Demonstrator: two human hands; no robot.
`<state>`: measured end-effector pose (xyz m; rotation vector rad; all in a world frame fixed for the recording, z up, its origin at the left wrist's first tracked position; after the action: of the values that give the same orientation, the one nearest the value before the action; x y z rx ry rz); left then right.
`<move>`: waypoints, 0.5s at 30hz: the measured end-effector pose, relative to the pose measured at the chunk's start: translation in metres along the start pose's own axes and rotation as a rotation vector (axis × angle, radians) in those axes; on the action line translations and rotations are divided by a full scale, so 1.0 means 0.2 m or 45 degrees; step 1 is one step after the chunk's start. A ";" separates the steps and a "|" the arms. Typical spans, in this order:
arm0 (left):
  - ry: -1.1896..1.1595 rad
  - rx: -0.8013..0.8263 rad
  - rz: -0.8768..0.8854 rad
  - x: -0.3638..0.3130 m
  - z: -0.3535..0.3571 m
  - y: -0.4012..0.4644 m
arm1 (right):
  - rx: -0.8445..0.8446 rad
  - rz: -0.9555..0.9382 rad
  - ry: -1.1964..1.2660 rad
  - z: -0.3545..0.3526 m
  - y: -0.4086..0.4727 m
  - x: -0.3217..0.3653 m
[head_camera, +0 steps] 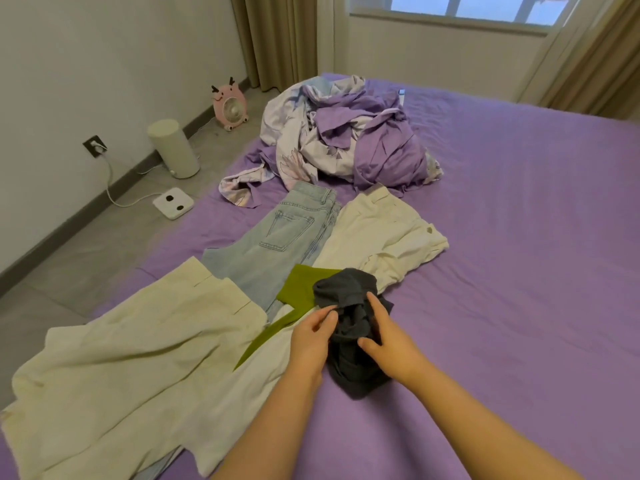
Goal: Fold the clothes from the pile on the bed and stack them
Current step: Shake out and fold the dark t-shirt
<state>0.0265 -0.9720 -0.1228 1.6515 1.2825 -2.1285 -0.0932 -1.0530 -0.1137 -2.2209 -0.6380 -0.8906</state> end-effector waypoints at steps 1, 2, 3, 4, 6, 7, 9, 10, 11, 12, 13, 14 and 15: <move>-0.009 0.039 0.025 -0.06 0.03 -0.03 | -0.003 -0.040 0.066 -0.05 -0.03 0.04; -0.013 0.077 0.034 -0.12 0.06 -0.06 | -0.010 -0.081 0.107 -0.11 -0.06 0.09; -0.009 0.125 0.044 -0.19 0.10 -0.09 | -0.033 -0.121 0.123 -0.18 -0.09 0.14; -0.013 0.182 0.063 -0.26 0.15 -0.13 | -0.068 -0.165 0.123 -0.26 -0.13 0.20; 0.020 0.275 0.119 -0.41 0.23 -0.22 | -0.134 -0.260 0.121 -0.43 -0.22 0.30; 0.071 0.304 0.156 -0.49 0.27 -0.27 | -0.151 -0.302 0.111 -0.52 -0.26 0.35; 0.188 0.359 0.228 -0.64 0.34 -0.39 | -0.159 -0.352 0.032 -0.68 -0.36 0.42; 0.252 0.381 0.258 -0.70 0.38 -0.45 | -0.156 -0.370 -0.020 -0.75 -0.41 0.45; 0.310 0.395 0.287 -0.77 0.41 -0.53 | -0.149 -0.392 -0.054 -0.82 -0.47 0.49; 0.340 0.411 0.317 -0.83 0.45 -0.60 | -0.141 -0.424 -0.067 -0.89 -0.54 0.52; 0.335 0.444 0.355 -0.90 0.50 -0.69 | -0.131 -0.468 -0.059 -0.95 -0.61 0.56; 0.310 0.482 0.396 -0.96 0.55 -0.78 | -0.117 -0.518 -0.033 -1.00 -0.68 0.60; 0.285 0.521 0.439 -1.03 0.60 -0.87 | -0.102 -0.559 0.011 -1.06 -0.76 0.64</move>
<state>-0.0836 -1.0223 0.1468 2.1353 0.5587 -2.1280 -0.1948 -1.0788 0.1579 -2.1813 -1.1312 -1.1554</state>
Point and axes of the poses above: each hand's wrist, its own y-axis towards the middle knuckle, its own z-axis out of the palm, x = y × z, the point moved 6 cm from there along y, towards the middle knuckle, and after that the axes turned 2 degrees about y, right-handed, at the moved point
